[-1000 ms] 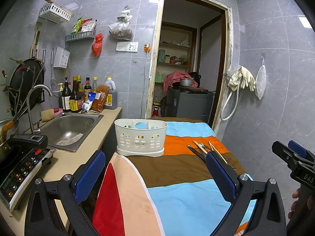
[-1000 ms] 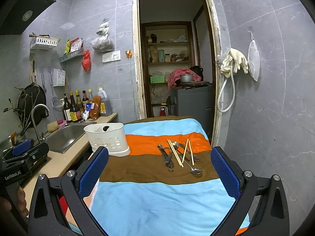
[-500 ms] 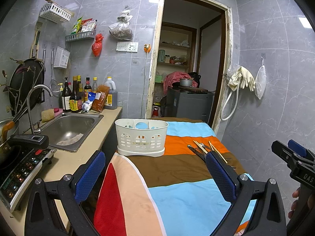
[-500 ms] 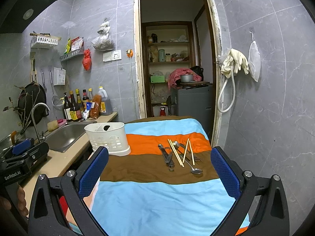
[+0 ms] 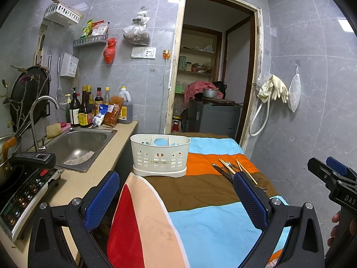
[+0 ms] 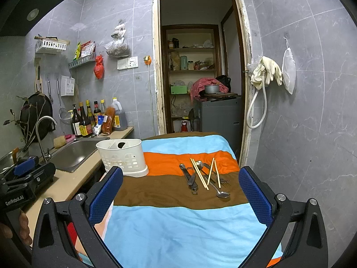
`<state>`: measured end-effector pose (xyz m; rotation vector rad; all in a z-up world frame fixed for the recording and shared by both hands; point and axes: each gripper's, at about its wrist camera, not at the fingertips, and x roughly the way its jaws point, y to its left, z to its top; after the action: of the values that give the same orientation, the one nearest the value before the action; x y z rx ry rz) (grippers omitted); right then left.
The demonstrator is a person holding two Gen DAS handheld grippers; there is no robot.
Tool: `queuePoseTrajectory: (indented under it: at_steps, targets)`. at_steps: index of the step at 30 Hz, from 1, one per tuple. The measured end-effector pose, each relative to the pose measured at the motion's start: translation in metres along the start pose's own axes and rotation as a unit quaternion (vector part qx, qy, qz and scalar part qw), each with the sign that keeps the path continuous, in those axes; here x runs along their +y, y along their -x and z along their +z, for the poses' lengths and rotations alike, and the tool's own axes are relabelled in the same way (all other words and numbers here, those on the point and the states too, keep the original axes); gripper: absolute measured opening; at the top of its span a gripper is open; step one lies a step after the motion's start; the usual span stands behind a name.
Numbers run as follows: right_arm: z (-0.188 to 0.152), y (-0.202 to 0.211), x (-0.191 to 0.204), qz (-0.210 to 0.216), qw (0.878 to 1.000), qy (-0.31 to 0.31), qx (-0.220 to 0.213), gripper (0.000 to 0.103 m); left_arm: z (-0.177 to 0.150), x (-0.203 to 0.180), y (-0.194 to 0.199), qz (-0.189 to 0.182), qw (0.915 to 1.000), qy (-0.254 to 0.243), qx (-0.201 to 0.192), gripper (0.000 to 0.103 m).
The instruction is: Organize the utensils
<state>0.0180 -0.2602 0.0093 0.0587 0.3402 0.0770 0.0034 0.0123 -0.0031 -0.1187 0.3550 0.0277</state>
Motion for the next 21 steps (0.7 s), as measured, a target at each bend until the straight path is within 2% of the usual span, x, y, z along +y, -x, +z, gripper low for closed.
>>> queuePoseTrajectory:
  at_steps: [21]
  targets:
    - [0.0016,0.0004,0.0012,-0.001,1.000,-0.001,0.001,0.102,0.0000,-0.0064,-0.0024,-0.001,1.0000,-0.004,0.002,0.103]
